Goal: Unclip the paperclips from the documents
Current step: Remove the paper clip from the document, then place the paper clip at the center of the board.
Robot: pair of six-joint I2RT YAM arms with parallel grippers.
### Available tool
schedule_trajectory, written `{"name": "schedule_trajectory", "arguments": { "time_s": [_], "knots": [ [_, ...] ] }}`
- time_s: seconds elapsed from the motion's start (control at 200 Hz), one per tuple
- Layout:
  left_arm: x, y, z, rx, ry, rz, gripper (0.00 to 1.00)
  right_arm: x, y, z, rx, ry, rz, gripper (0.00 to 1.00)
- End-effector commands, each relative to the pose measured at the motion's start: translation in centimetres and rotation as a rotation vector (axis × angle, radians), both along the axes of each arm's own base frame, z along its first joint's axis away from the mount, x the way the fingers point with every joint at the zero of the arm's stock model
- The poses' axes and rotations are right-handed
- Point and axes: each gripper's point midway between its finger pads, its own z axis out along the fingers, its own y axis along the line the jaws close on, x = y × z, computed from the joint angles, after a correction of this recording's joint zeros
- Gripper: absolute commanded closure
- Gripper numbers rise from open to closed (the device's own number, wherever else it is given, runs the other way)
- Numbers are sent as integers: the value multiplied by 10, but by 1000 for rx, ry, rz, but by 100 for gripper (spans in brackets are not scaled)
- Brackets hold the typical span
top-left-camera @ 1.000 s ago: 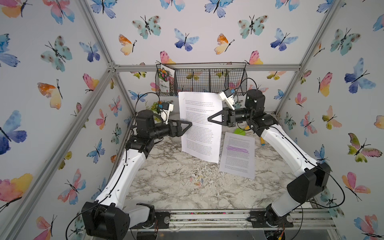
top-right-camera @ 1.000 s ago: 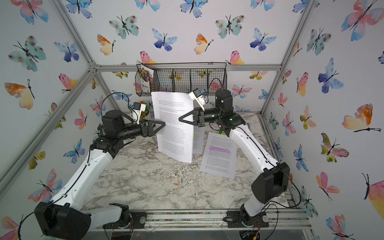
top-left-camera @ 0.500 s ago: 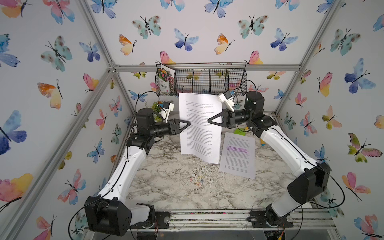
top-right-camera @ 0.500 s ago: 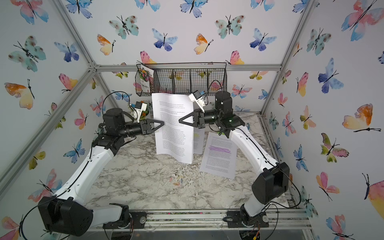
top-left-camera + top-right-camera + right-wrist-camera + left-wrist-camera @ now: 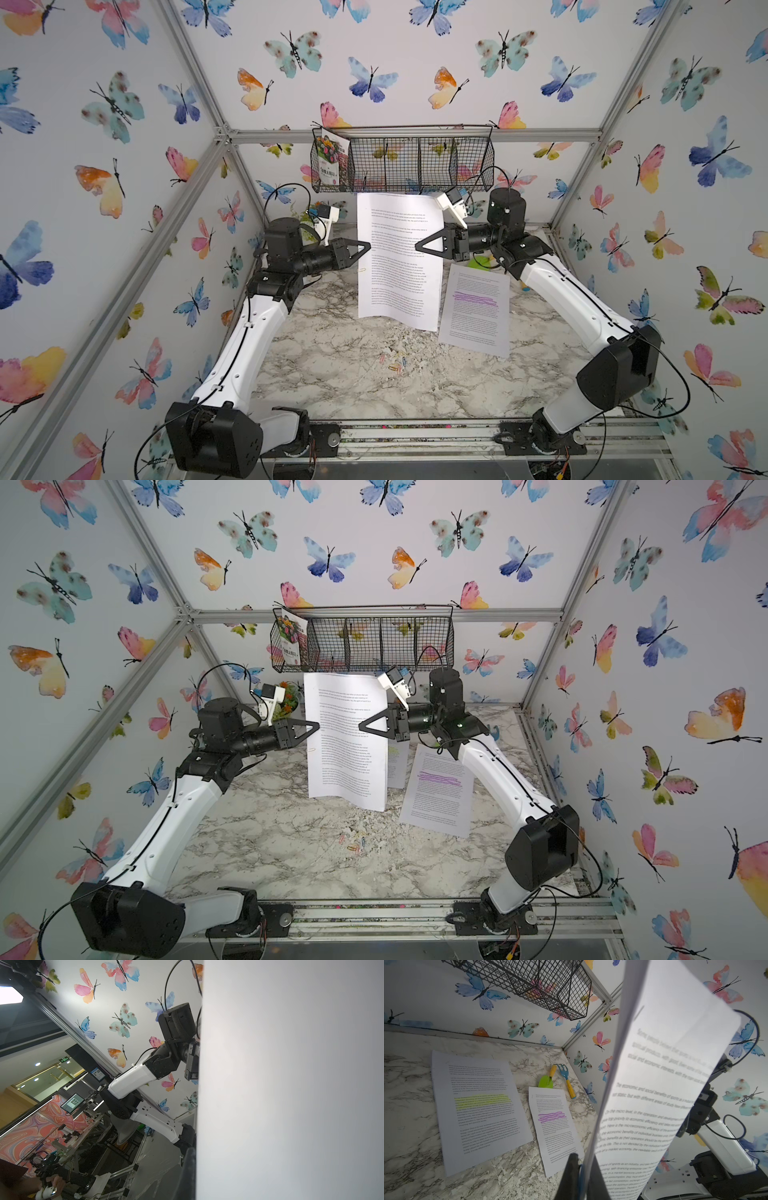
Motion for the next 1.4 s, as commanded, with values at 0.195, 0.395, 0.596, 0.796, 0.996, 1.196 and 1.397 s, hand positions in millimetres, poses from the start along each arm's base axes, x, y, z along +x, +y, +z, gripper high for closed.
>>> {"name": "schedule_trajectory", "arguments": {
  "time_s": [0.195,0.395,0.596,0.796,0.996,1.196,1.397],
  "knots": [
    [-7,6,-6,17,9,28,94,-2,-2,12,19,-52,-24,98],
    [4,28,-17,81,35,143,100,12,-5,-8,-31,-29,-83,98],
    [14,56,-40,123,101,266,100,38,-30,-41,-76,20,-176,98],
    [10,66,-66,206,156,302,100,50,-50,-60,-92,43,-227,98],
    [-25,38,-150,357,315,198,100,63,-52,-74,-114,63,-256,98],
    [-80,-4,-242,516,478,40,100,91,-66,-87,-189,96,-342,98],
    [-102,-24,-289,623,545,-34,100,102,-80,-89,-194,117,-372,98]
  ]
}}
